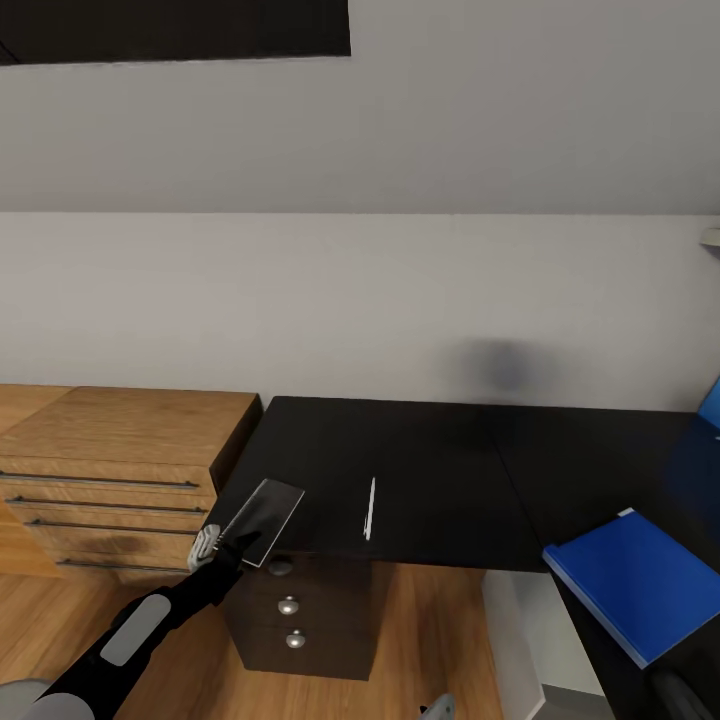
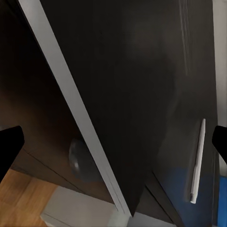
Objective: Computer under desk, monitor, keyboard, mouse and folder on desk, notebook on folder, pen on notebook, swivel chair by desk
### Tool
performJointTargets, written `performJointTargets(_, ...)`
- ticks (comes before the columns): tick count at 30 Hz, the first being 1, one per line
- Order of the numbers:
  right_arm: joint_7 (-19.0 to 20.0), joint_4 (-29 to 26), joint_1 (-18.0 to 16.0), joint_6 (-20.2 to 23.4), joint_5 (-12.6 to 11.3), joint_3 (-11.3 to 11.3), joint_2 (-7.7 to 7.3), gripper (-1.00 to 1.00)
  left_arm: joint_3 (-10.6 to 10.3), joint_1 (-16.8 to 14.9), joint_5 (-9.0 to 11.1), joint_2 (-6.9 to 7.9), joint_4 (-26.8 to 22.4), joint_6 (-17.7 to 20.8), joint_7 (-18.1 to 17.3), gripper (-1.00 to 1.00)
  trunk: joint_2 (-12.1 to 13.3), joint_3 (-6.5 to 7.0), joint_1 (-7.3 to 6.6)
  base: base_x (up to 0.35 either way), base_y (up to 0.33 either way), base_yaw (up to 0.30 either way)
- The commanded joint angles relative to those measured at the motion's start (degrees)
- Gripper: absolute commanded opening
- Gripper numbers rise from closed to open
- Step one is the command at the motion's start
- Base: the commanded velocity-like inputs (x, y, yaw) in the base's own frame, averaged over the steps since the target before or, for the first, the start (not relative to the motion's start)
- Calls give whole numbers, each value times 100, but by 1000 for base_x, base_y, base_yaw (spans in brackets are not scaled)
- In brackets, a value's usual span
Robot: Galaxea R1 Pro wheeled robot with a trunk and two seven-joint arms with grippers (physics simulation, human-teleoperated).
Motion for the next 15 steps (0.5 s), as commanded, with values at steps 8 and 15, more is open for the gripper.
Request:
performJointTargets(8, -48, -9, -7, -12, -26, 50, -5, 100, -18, -4, 40, 6, 2, 5, -8, 100, -4, -6, 0, 66, 0, 0)
performJointTargets(15, -48, -9, -7, -12, -26, 54, -5, 100, -16, -4, 40, 6, 2, 0, -8, 100, -4, -6, 0, 15, 0, 0)
